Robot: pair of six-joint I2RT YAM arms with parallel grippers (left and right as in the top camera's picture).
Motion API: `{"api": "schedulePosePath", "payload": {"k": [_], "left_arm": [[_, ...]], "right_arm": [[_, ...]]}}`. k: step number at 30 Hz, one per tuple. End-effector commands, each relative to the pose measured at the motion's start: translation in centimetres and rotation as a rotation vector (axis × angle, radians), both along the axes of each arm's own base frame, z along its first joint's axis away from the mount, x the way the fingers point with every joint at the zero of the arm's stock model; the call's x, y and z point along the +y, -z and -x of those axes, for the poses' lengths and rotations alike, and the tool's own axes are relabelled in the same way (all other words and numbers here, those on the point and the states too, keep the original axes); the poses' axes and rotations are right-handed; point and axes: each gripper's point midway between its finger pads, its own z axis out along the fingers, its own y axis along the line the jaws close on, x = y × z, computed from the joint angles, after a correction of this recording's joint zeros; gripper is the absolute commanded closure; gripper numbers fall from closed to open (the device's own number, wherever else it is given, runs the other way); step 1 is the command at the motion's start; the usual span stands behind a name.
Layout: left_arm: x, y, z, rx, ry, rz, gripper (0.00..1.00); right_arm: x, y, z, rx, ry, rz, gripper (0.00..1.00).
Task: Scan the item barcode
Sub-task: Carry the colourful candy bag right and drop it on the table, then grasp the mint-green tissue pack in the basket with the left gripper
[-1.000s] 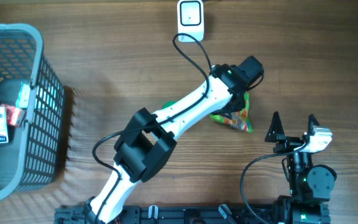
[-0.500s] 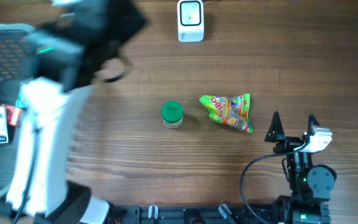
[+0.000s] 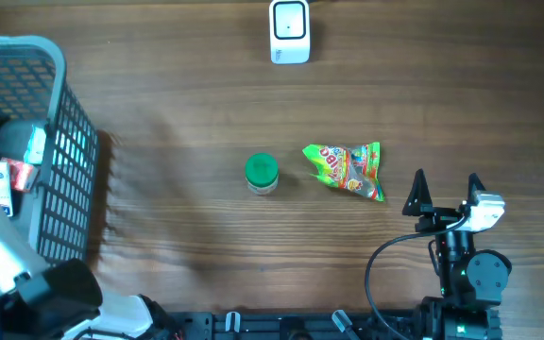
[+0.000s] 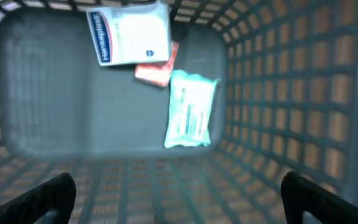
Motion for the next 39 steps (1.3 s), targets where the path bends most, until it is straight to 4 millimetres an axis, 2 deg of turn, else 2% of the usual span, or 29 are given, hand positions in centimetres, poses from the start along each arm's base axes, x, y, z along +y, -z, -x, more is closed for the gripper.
{"api": "schedulePosePath", "payload": {"k": [1, 6, 10, 17, 23, 29, 30, 31, 32, 35, 36, 37, 39], "left_arm": [[0.3, 6.4, -1.0, 0.076, 0.084, 0.05, 0.0], [-0.1, 13.7, -2.8, 0.045, 0.127, 0.105, 0.0], [0.0, 17.2, -4.0, 0.043, 0.141, 0.139, 0.0], [1.0, 22.0, -5.8, 0.074, 0.149, 0.158, 0.0], [1.3, 24.6, -7.0, 0.094, 0.21, 0.148, 0.0], [1.3, 25.2, -7.1, 0.109, 0.256, 0.144, 0.02], [1.2, 25.3, -7.0, 0.12, 0.279, 0.142, 0.12], [1.1, 25.3, -6.8, 0.133, 0.299, 0.143, 0.31], [1.0, 25.4, -6.6, 0.145, 0.313, 0.146, 0.46], [0.7, 25.5, -5.7, 0.184, 0.344, 0.164, 0.72], [0.7, 25.3, -5.3, 0.196, 0.34, 0.174, 0.73], [0.9, 24.3, -4.9, 0.202, 0.328, 0.183, 0.78], [1.6, 22.3, -4.7, 0.196, 0.312, 0.18, 0.79]], "right_arm": [[0.3, -0.1, 0.0, -0.005, -0.016, 0.018, 0.0], [0.3, -0.1, 0.0, -0.005, -0.016, 0.018, 0.0], [0.3, -0.1, 0.0, -0.005, -0.016, 0.018, 0.0], [0.3, -0.1, 0.0, -0.005, -0.016, 0.018, 0.0], [0.3, -0.1, 0.0, -0.005, -0.016, 0.018, 0.0], [0.3, -0.1, 0.0, -0.005, -0.016, 0.018, 0.0], [0.3, -0.1, 0.0, -0.005, -0.016, 0.019, 0.0], [0.3, -0.1, 0.0, -0.005, -0.016, 0.018, 0.0], [0.3, -0.1, 0.0, -0.005, -0.016, 0.018, 0.0], [0.3, -0.1, 0.0, -0.005, -0.016, 0.018, 0.0], [0.3, -0.1, 0.0, -0.005, -0.016, 0.019, 0.0], [0.3, -0.1, 0.0, -0.006, -0.016, 0.019, 0.0], [0.3, -0.1, 0.0, -0.005, -0.016, 0.018, 0.0]]}}
